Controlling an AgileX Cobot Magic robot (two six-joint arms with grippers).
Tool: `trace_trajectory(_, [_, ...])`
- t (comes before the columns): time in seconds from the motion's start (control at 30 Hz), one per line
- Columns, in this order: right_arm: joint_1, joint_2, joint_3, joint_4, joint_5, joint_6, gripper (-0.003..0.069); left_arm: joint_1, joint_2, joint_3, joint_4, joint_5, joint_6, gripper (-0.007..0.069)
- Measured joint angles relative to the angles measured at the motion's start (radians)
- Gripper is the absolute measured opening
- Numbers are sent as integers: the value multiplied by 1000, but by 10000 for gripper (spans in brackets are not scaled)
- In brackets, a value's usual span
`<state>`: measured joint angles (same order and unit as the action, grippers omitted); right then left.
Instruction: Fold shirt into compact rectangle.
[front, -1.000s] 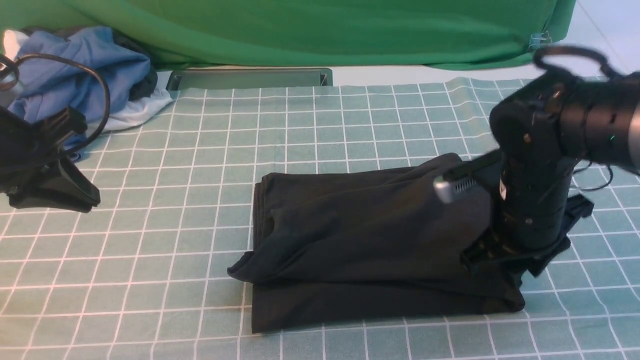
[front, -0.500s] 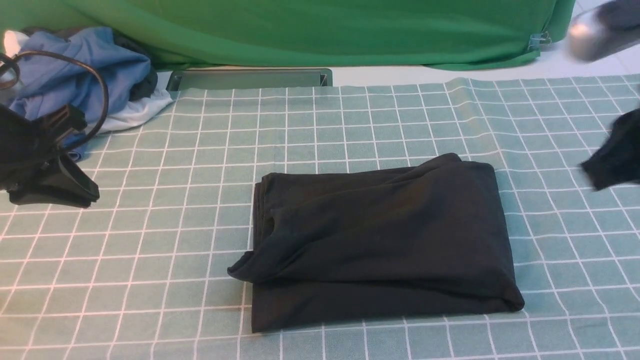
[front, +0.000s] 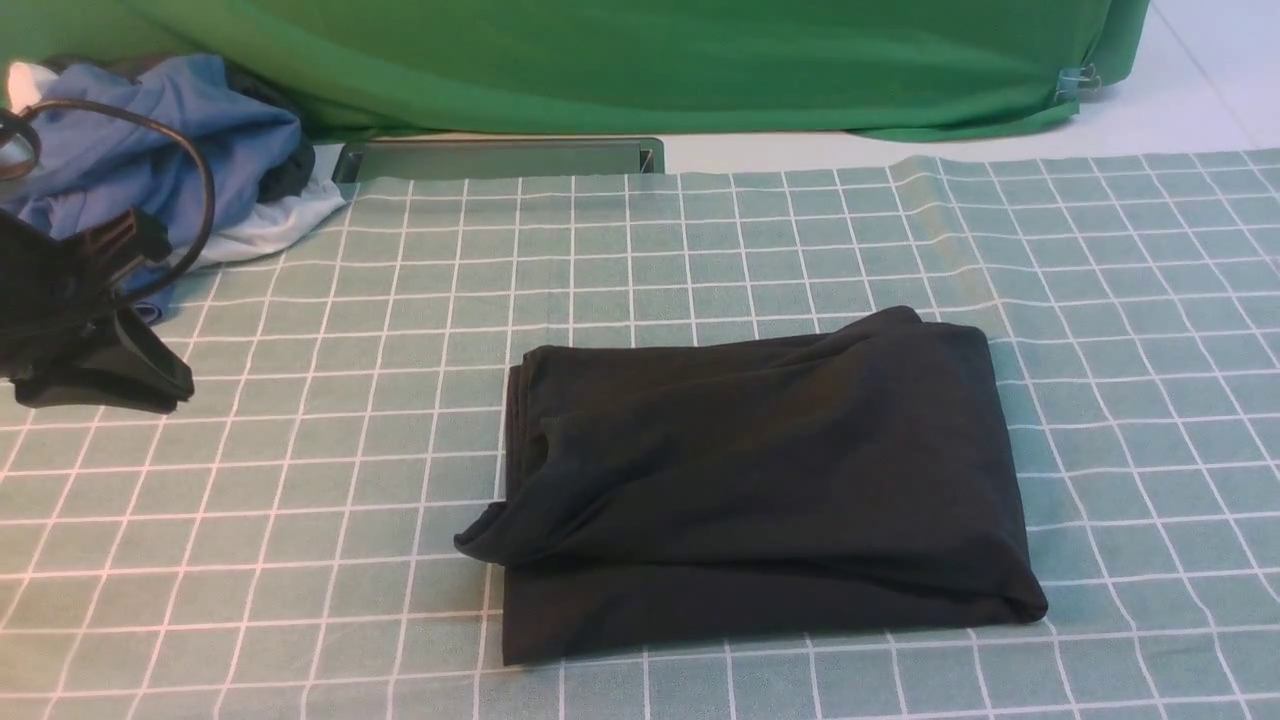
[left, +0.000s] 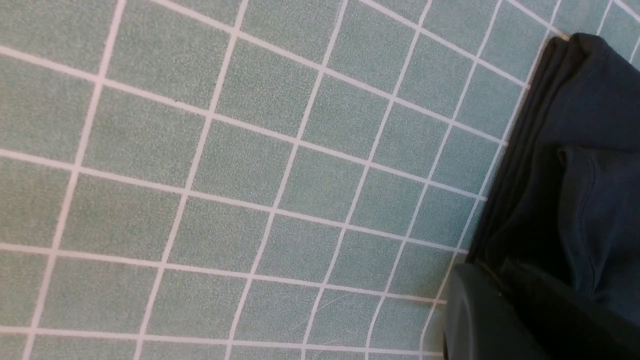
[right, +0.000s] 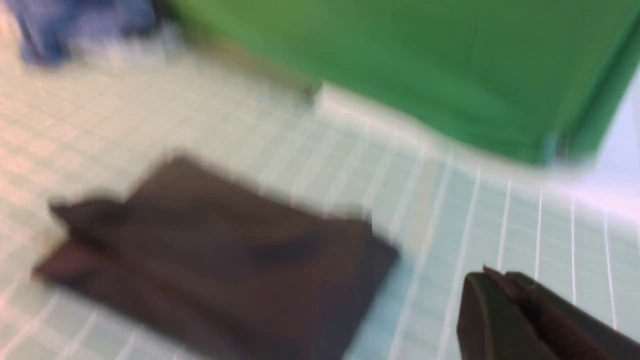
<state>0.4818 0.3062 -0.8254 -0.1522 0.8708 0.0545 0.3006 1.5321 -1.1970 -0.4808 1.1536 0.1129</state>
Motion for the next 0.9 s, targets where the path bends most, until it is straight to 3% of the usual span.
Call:
trace_trajectory(0.1, [0, -119, 234, 45, -298, -24, 25, 0, 0, 0, 10, -11, 0, 35])
trace_trajectory(0.13, [0, -122, 247, 45, -317, -24, 25, 0, 0, 0, 10, -13, 0, 35])
trace_trajectory(0.17, [0, -132, 352, 59, -474, -25, 25, 0, 0, 0, 23, -25, 0, 35])
trace_trajectory(0.27, [0, -112, 447, 67, -625, -45, 25, 0, 0, 0, 34, -32, 0, 35])
trace_trajectory(0.43, [0, -62, 462, 70, -690, -55, 25, 0, 0, 0, 35, -38, 0, 35])
trace_trajectory(0.67, [32, -42, 464, 191, -567, -160, 25, 0, 0, 0, 35, -41, 0, 35])
trace_trajectory(0.9, [65, -41, 464, 225, -641, -182, 26, 0, 0, 0, 35, -41, 0, 35])
